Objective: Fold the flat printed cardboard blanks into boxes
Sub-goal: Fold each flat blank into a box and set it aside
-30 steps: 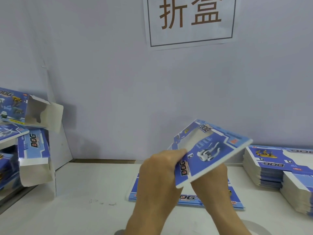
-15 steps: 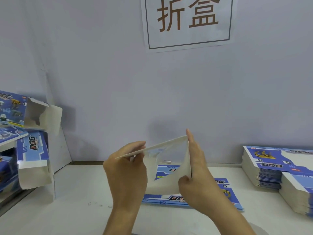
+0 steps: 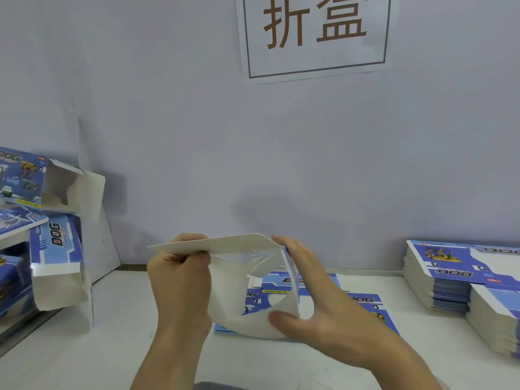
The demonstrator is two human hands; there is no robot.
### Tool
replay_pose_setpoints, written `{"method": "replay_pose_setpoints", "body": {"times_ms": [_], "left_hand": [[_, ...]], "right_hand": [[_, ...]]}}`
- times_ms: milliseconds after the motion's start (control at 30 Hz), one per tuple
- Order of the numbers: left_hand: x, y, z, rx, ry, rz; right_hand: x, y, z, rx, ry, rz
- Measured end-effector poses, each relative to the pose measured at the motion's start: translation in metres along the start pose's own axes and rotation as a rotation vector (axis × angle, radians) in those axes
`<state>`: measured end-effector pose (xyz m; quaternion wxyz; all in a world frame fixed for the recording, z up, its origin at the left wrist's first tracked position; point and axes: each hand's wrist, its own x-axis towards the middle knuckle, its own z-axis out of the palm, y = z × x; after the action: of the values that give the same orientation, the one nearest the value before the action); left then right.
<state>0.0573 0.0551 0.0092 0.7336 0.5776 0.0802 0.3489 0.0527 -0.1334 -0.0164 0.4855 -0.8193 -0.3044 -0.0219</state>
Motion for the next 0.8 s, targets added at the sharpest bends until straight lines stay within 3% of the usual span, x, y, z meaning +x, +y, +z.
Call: {"method": "replay_pose_setpoints", "body": {"times_ms": [133,267,400,533,800], "left_hand": [[0.005,0.004,-0.007,-0.022,0.004,-0.083],[0.009,0.009,-0.013,-0.005,-0.159,-0.170],[0.004,0.016,-0.011,0.064,-0.398,-0.137],[-0.007,0.022,-0.006,0.073,-0.759,0.041],[-0.003,0.013,-0.006,0.231,-0.978,0.098]], "right_hand": [[-0.001,-0.009,-0.003,-0.124,-0.111,0.069],[0.004,-0.009,-0.002,-0.284,0.073,-0.045],[0.007,0.011,-0.009,-0.166,0.301,-0.156],[0.004,0.027,-0.035,-0.080,0.481,-0.153],[-0.002,0.042,-0.057,0.150,0.543,-0.107]]}}
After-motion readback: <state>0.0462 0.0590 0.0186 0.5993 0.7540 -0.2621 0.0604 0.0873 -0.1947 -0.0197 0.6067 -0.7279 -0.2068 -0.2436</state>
